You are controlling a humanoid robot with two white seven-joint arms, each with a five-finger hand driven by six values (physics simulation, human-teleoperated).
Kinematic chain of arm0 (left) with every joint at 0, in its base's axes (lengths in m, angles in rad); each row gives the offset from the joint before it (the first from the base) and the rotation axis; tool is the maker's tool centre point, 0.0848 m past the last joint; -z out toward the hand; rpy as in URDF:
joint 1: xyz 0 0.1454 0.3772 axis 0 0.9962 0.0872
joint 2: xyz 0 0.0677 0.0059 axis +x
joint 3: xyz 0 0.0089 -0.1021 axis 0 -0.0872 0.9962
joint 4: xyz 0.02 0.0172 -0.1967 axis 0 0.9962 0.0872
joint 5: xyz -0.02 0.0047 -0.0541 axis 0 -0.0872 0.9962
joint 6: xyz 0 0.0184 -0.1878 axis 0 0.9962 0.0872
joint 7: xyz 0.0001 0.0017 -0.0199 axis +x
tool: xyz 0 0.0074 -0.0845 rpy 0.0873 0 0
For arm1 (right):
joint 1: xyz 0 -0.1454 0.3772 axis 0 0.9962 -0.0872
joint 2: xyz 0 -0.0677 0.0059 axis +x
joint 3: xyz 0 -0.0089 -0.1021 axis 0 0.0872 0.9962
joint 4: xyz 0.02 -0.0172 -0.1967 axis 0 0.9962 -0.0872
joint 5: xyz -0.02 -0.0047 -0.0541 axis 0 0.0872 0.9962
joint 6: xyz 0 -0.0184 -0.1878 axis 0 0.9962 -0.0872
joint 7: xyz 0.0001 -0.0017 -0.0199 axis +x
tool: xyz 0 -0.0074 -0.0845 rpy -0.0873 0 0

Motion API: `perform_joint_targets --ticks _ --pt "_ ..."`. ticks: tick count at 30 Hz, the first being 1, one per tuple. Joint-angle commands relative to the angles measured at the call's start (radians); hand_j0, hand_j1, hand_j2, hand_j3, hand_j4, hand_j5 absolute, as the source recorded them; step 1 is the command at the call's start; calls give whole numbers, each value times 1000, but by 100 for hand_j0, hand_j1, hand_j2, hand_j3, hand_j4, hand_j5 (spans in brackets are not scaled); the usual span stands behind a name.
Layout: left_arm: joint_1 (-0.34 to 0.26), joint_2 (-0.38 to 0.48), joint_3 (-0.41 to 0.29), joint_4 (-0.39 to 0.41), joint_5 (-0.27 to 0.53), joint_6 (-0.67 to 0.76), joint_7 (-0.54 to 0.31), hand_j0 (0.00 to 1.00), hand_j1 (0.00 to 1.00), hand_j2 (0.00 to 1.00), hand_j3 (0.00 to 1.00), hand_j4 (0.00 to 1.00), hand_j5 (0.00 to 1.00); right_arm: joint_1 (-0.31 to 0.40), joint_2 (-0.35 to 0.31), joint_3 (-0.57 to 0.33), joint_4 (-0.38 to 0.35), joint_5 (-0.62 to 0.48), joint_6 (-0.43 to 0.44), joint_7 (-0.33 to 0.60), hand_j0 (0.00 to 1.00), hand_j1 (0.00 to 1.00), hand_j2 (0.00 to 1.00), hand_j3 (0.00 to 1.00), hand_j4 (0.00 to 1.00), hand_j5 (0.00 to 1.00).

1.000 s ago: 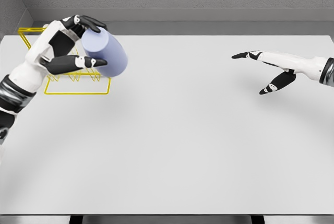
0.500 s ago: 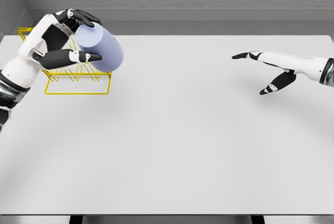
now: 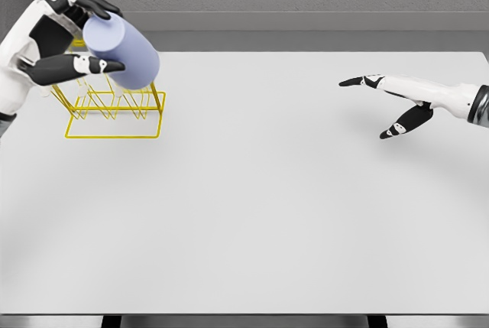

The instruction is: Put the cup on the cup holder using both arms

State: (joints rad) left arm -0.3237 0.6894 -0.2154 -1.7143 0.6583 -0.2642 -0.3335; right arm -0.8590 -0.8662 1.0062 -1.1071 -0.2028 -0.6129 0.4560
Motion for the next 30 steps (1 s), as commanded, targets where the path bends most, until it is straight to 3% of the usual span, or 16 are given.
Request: perform_joint_targets --ticks 1,30 --pt "0 2 2 10 6 3 1 45 45 45 45 45 45 0 -1 -1 0 -7 2 0 100 100 100 100 100 100" --pt "-8 33 1 130 6 14 1 45 45 45 45 45 45 2 -1 -1 0 -7 2 0 100 100 100 100 100 100"
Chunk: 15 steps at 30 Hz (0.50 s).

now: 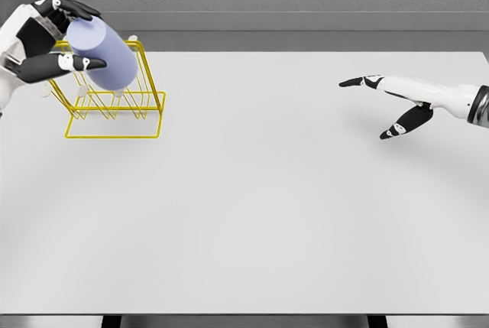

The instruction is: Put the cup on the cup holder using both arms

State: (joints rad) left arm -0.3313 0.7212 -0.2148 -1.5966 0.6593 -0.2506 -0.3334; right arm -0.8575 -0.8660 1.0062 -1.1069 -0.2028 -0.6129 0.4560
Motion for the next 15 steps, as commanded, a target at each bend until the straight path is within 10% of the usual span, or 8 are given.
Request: perform_joint_targets --ticks 1,15 --pt "0 1 0 18 5 1 1 45 45 45 45 45 45 0 -1 -1 -1 -7 2 0 100 100 100 100 100 100" --pt "9 1 -2 38 3 -1 1 45 45 45 45 45 45 2 -1 -1 -1 -7 2 0 100 100 100 100 100 100"
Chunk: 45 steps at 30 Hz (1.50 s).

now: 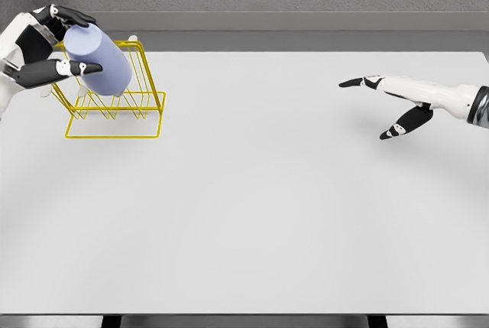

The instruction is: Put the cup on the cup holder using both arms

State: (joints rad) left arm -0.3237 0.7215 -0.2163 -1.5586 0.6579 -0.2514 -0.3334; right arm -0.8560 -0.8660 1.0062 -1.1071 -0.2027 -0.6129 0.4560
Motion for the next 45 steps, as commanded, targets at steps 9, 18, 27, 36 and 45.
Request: perform_joint_targets --ticks 9,18,27,36,45 --pt "-5 1 0 -6 5 0 1 45 45 45 45 45 45 -2 -1 -1 0 -7 2 0 100 100 100 100 100 100" --pt "-5 1 0 -9 2 -6 -3 69 69 69 69 69 69 0 -1 -1 0 -7 2 0 100 100 100 100 100 100" --pt "-3 1 0 -11 -3 -11 -3 91 91 91 91 91 91 0 -1 -1 0 -7 2 0 100 100 100 100 100 100" --pt "-2 1 0 -18 0 -12 -3 100 100 100 100 100 100 0 -1 -1 0 -7 2 0 100 100 100 100 100 100" --pt "34 76 3 -64 9 -163 -76 100 100 100 100 100 100 0 -1 -1 0 -7 2 0 100 100 100 100 100 100"
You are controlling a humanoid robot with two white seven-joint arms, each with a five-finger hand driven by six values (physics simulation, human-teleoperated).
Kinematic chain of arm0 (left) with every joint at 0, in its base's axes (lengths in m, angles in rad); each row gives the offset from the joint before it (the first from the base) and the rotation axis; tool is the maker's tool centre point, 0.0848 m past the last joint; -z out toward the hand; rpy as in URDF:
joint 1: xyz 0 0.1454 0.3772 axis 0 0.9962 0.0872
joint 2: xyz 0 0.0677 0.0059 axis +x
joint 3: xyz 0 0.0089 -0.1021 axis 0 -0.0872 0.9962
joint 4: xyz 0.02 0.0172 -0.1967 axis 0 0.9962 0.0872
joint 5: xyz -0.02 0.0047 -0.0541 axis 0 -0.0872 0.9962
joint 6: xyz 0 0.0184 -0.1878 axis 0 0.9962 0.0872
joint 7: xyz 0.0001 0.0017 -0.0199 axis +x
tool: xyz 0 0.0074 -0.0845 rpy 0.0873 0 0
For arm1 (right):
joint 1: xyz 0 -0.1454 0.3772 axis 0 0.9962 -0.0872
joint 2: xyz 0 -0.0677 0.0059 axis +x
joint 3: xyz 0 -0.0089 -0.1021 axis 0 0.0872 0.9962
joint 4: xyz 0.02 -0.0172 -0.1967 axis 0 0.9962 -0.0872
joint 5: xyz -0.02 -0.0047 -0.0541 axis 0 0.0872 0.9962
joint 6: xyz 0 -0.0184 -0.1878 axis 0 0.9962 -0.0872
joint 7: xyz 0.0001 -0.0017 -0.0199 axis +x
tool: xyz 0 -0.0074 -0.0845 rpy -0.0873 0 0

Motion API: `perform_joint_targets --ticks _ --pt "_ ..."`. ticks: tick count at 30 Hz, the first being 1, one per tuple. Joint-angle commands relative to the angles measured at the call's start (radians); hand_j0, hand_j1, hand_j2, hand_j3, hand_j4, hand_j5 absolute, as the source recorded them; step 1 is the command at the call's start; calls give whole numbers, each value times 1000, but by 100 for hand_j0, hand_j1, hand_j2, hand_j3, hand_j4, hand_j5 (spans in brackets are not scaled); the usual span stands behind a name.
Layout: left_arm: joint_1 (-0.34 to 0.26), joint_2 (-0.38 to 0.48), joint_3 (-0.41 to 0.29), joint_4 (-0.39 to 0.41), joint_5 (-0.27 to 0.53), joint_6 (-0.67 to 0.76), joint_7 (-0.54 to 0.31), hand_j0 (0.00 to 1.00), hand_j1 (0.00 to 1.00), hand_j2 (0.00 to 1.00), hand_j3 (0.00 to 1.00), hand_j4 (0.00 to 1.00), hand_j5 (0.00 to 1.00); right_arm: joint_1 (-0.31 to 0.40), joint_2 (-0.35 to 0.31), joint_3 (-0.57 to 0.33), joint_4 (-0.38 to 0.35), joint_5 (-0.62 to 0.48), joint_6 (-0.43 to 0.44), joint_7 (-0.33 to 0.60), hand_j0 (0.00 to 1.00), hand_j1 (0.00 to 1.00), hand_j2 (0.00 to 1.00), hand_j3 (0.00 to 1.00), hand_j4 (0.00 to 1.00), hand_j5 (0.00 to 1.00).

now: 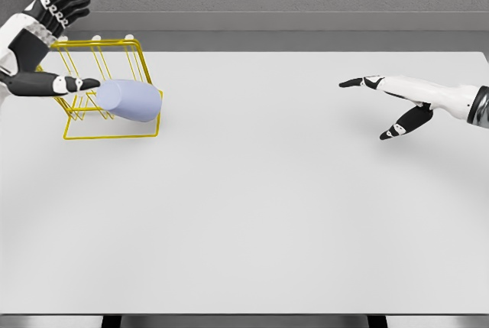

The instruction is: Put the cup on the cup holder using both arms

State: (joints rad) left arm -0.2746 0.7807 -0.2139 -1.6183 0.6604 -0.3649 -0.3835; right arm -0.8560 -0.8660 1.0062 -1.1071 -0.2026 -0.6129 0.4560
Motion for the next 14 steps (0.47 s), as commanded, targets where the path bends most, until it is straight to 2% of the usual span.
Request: perform_joint_targets --ticks 1,4,5,7,12,14 --pt "2 17 1 -6 7 -78 -37 100 100 100 100 100 100 0 -1 -1 0 -8 2 0 100 100 100 100 100 100" --pt "55 19 -1 -8 4 -223 -43 100 100 100 100 100 100 0 -1 -1 0 -8 2 0 100 100 100 100 100 100" --pt "63 19 -1 -9 4 -246 -77 100 100 100 100 100 100 0 -1 -1 0 -8 2 0 100 100 100 100 100 100" --pt "69 32 1 -14 4 -246 -124 100 100 100 100 100 100 0 -1 -1 0 -8 2 0 100 100 100 100 100 100" --pt "164 37 8 -35 -1 -246 -127 100 100 100 100 100 100 0 -1 -1 0 -8 2 0 100 100 100 100 100 100" --pt "176 57 10 -46 -2 -246 -196 100 100 100 100 100 100 0 -1 -1 1 -9 2 -2 100 100 100 100 100 100"
